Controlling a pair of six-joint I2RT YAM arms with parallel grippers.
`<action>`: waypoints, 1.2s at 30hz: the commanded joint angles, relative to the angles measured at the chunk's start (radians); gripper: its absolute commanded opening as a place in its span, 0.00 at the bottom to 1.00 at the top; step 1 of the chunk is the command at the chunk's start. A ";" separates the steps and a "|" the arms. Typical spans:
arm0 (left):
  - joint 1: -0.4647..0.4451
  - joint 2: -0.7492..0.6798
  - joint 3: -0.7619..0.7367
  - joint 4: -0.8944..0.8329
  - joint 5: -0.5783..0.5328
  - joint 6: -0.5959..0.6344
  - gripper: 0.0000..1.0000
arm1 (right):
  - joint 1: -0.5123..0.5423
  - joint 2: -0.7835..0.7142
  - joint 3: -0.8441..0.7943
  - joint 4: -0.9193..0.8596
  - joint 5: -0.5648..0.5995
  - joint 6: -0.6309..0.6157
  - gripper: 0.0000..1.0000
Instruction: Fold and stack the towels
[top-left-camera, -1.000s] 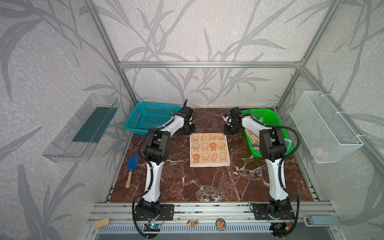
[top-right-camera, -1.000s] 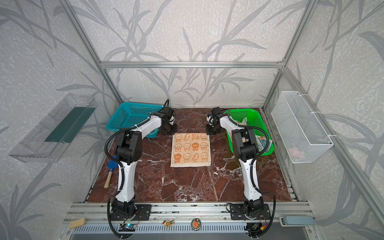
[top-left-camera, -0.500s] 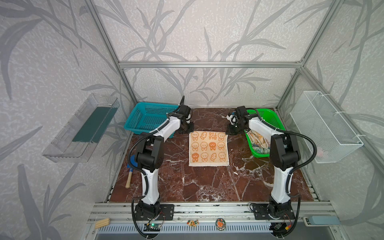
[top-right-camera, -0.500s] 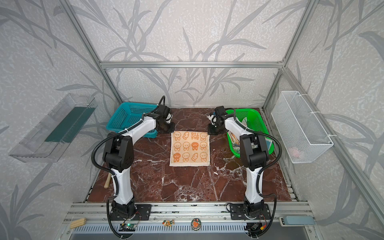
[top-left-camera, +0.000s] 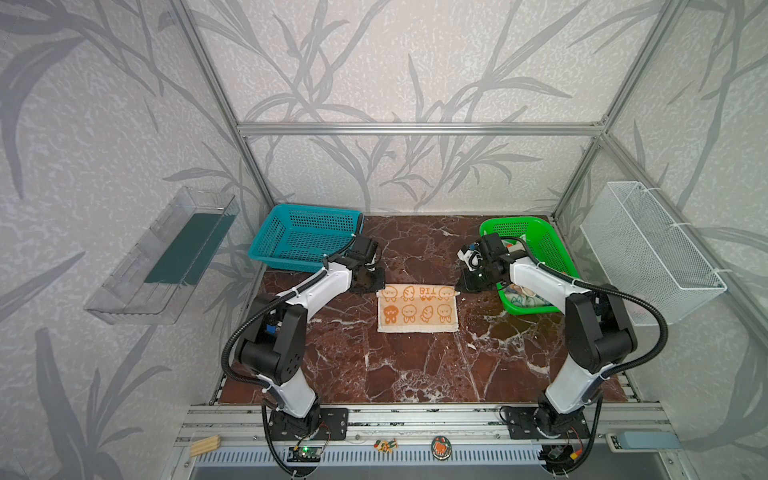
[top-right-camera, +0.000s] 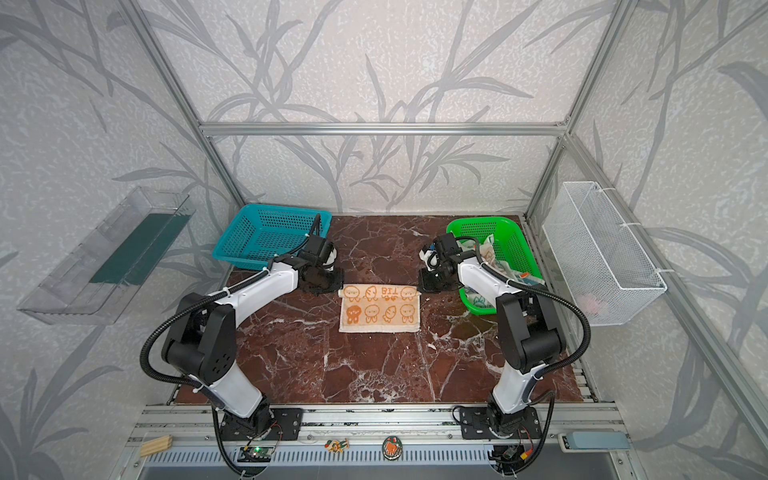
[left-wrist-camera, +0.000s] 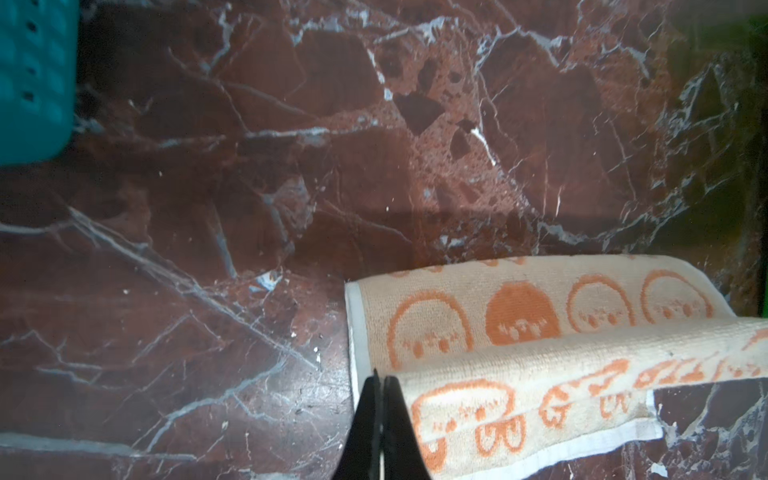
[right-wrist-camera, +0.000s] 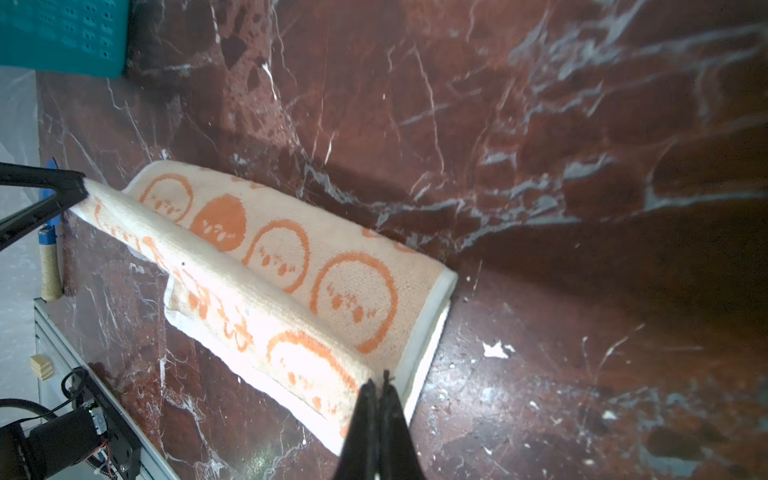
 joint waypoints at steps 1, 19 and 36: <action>-0.005 -0.024 -0.063 0.018 -0.072 -0.061 0.00 | 0.014 -0.025 -0.085 0.023 0.046 0.038 0.00; 0.017 0.252 0.177 -0.050 -0.079 -0.061 0.00 | 0.007 0.198 0.106 0.021 0.054 0.098 0.00; 0.020 0.094 0.147 -0.069 -0.089 -0.054 0.00 | -0.011 0.049 0.112 -0.053 0.039 0.063 0.00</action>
